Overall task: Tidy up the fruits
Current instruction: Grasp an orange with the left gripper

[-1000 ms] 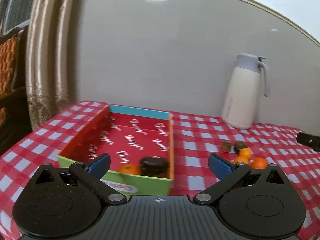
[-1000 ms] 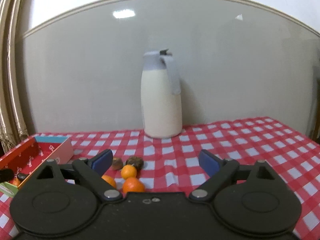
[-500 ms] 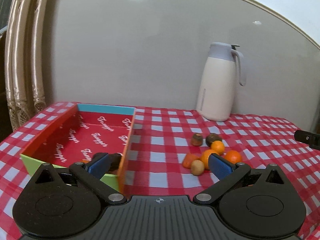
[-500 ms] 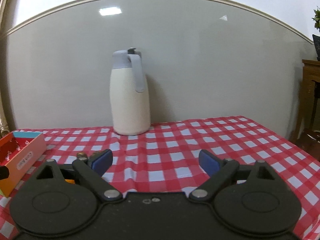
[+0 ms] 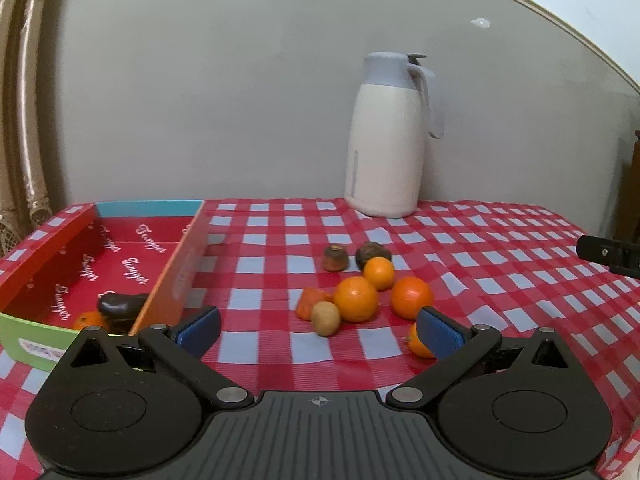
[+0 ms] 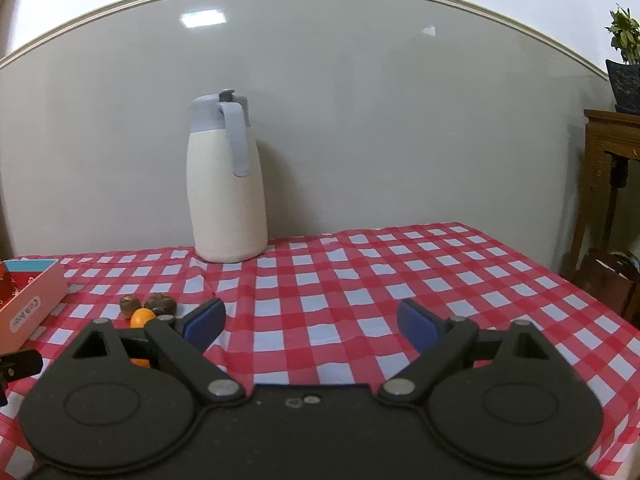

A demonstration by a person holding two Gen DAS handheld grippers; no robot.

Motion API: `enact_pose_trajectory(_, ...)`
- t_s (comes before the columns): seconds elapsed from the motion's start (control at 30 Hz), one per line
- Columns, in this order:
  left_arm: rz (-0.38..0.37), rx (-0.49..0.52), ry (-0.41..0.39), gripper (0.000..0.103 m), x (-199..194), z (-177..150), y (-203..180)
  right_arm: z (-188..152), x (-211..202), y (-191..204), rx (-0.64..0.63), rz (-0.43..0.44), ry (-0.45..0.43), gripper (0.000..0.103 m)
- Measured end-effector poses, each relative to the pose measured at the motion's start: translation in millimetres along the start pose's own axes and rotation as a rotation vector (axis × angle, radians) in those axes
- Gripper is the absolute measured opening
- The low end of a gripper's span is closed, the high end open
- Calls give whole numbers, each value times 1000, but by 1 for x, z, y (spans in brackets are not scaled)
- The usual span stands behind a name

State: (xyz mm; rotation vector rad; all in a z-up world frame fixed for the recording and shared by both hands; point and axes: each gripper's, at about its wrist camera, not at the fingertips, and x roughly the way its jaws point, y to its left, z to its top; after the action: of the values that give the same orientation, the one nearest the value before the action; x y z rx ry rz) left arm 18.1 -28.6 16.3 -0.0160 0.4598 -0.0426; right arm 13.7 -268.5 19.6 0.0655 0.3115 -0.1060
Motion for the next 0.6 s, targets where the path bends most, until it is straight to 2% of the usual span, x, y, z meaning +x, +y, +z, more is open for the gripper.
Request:
enact_pose_trajectory(0.27, -40, -6, 44, 103, 14, -3, -21, -3, 1, -15, 6, -29, 16, 93)
enact_pose_trajectory(0.6, -50, 75, 77, 102, 37, -6, -57, -7, 0, -36, 21, -72, 23, 93)
